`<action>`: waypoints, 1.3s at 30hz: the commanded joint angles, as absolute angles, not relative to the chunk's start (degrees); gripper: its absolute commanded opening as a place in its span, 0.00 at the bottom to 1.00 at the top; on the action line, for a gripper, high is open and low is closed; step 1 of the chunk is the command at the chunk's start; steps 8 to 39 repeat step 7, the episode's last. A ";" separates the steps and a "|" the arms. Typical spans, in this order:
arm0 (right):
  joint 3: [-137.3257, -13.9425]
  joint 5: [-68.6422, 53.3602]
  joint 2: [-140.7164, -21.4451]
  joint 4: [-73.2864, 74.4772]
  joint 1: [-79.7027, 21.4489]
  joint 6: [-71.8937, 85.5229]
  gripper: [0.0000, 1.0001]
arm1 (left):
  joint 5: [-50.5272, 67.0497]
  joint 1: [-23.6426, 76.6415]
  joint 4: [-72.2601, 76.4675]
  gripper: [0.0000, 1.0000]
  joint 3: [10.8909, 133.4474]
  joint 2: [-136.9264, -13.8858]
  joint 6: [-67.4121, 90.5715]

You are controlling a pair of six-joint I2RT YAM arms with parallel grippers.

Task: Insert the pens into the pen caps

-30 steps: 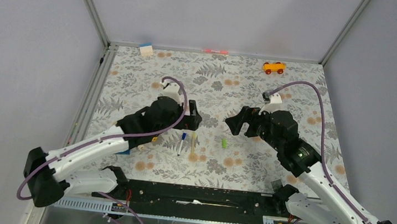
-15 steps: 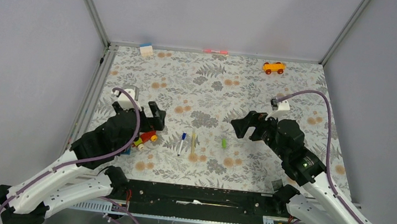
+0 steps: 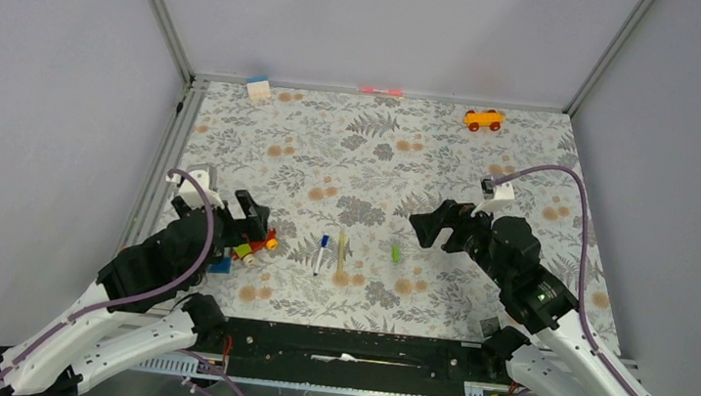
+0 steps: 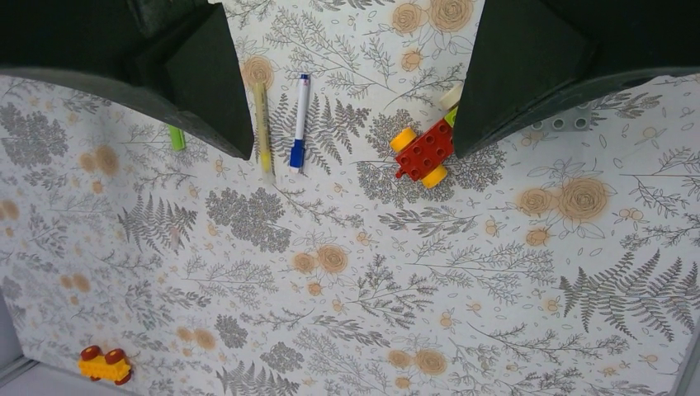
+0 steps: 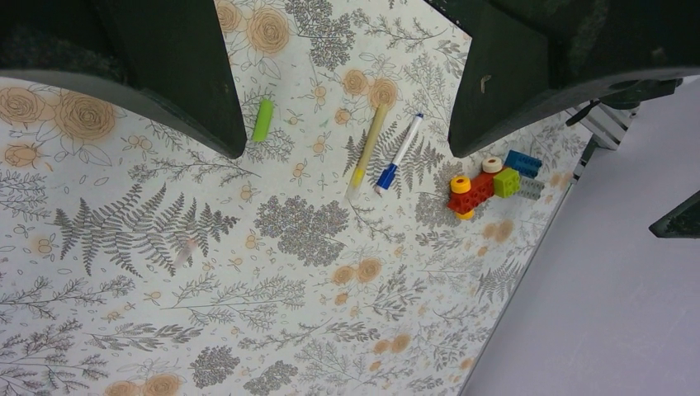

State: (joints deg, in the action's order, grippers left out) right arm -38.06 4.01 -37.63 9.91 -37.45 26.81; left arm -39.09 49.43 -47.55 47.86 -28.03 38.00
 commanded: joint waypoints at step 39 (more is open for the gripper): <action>-38.61 5.15 -34.03 9.69 -37.48 27.79 1.00 | -39.92 49.57 -47.61 0.99 47.49 -26.79 39.06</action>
